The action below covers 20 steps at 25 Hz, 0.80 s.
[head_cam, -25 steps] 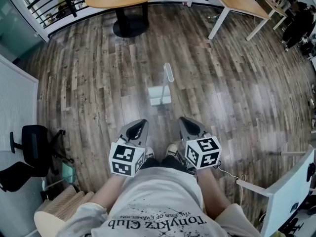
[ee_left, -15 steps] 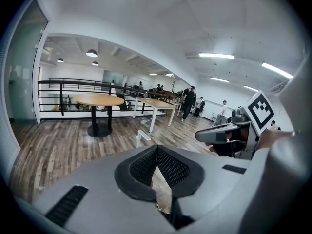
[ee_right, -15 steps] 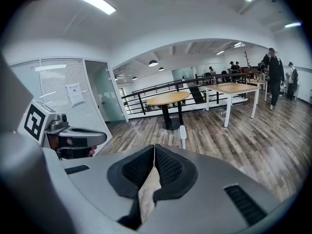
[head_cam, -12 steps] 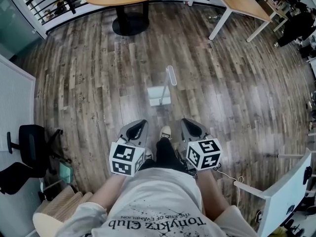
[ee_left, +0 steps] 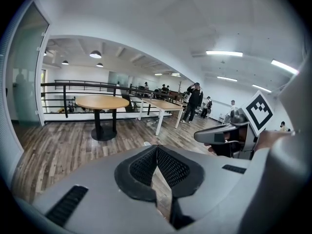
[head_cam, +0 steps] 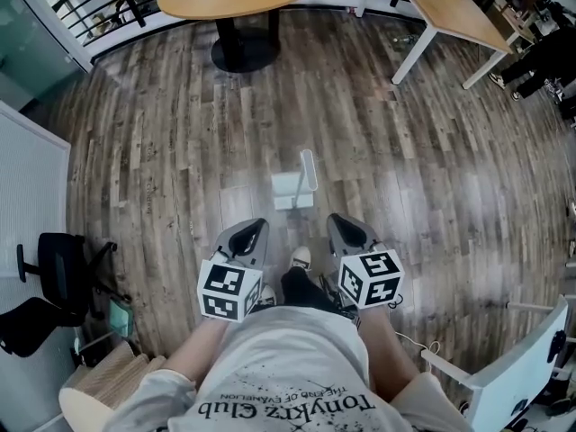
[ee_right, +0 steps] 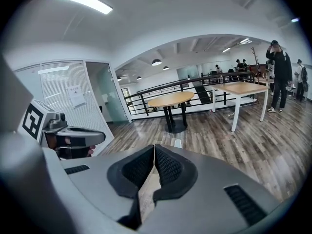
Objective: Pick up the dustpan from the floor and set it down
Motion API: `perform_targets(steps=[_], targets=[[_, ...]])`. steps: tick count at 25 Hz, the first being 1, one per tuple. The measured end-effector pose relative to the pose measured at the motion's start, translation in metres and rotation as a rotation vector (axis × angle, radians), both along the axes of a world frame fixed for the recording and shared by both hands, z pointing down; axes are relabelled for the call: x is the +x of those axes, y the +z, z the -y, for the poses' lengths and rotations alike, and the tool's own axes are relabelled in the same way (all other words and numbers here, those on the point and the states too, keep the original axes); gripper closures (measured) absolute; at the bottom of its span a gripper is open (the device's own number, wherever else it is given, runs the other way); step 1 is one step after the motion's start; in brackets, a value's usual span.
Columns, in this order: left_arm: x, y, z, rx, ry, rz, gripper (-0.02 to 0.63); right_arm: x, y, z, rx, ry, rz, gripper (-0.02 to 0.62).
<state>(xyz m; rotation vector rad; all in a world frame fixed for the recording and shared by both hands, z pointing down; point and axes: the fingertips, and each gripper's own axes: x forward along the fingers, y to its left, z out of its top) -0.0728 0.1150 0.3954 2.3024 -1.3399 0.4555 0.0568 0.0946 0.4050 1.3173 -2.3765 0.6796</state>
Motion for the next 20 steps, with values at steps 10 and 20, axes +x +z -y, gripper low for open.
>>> perform_targets(steps=[10, 20], targets=[[0.038, -0.006, 0.062, 0.020, -0.044, 0.012, 0.583, 0.019, 0.008, 0.061, -0.020, -0.094, 0.012, 0.569], [0.032, 0.000, 0.096, 0.000, -0.023, 0.022, 0.583, 0.022, 0.024, 0.094, -0.056, -0.033, -0.017, 0.569]])
